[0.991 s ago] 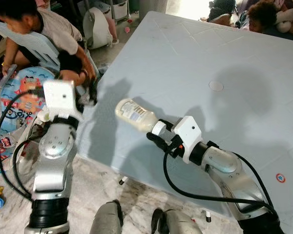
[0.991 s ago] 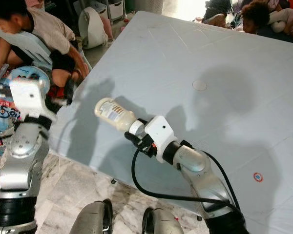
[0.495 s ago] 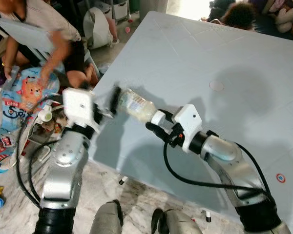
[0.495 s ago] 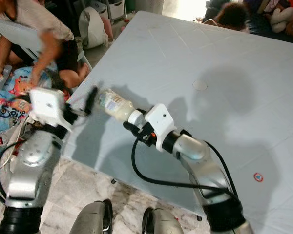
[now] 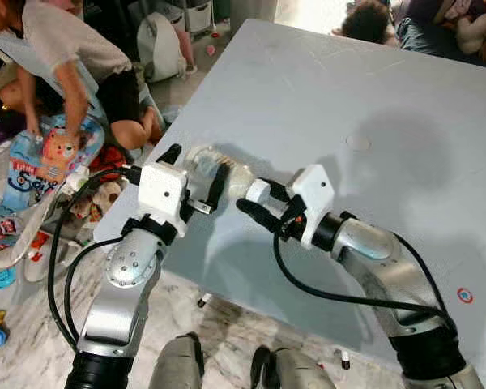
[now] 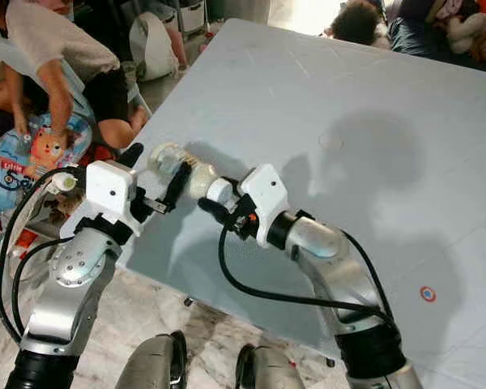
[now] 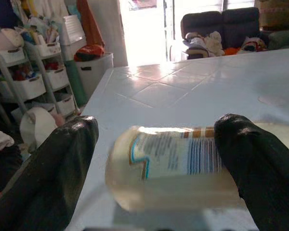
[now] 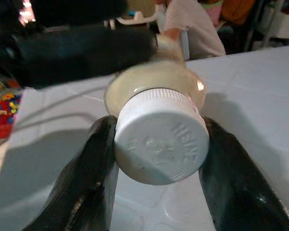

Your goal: Restocking fridge

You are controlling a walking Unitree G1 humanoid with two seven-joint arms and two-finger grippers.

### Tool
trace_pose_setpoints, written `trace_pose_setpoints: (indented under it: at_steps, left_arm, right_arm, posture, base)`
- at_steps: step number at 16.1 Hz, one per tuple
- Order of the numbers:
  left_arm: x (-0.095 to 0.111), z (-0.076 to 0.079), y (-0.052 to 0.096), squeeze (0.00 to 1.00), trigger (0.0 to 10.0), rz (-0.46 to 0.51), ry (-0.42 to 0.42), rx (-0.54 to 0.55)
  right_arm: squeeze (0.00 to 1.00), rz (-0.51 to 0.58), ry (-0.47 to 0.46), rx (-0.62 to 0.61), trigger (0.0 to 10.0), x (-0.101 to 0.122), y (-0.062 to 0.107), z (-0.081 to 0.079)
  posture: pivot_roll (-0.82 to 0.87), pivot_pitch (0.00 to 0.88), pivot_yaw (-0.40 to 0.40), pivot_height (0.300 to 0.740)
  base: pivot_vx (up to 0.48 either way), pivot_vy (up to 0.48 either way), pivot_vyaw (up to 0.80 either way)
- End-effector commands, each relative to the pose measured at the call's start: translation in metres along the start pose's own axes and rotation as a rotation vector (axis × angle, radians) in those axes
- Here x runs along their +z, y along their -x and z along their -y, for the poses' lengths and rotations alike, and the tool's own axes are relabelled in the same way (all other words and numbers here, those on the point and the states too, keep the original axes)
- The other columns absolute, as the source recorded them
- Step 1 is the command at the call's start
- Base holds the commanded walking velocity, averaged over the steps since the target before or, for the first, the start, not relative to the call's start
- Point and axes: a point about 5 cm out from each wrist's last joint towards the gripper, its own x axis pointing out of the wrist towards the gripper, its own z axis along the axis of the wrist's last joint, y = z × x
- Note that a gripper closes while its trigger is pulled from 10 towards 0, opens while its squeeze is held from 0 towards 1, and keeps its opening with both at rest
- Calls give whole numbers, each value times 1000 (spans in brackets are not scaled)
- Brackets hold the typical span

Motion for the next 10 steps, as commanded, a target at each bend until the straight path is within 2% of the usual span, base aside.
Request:
trace_pose_setpoints:
  at_steps: [1,2,4,5,6,7,9,10]
  left_arm:
    - [-9,6,-1,0,10000,-44,-6,-39]
    - [-10,7,-1,0,10000,-49,-8,-42]
    - [-11,8,0,0,10000,-53,-9,-47]
    - [-11,8,0,0,10000,-53,-11,-48]
    - [-12,8,0,0,10000,-53,-12,-49]
    - [-12,9,0,0,10000,-54,-13,-51]
    - [-13,9,1,0,10000,-60,-13,-58]
    - [-14,10,1,0,10000,-62,-13,-60]
  right_arm:
    - [0,117,27,127,784,26,-2,-16]
    - [0,131,31,136,1137,30,-2,-17]
    - [0,152,62,128,2549,35,-2,-15]
    - [0,161,74,125,2471,38,-2,-14]
    - [0,169,85,119,3137,42,-2,-13]
    - [0,179,99,112,3255,45,-2,-12]
    - [0,203,131,94,6078,50,-4,-8]
    - [0,205,134,92,6078,51,-4,-7]
  posture:
    - [-20,102,-36,740]
    - [-20,102,-36,740]
    - [-26,103,-38,740]
    - [-26,103,-38,740]
    - [-25,101,-39,740]
    - [-24,100,-39,740]
    - [-22,98,-40,740]
    - [-22,98,-40,740]
  base:
    - [0,0,0]
    - [0,0,0]
    - [0,0,0]
    - [0,0,0]
    - [0,0,0]
    - [0,0,0]
    - [0,0,0]
    - [0,0,0]
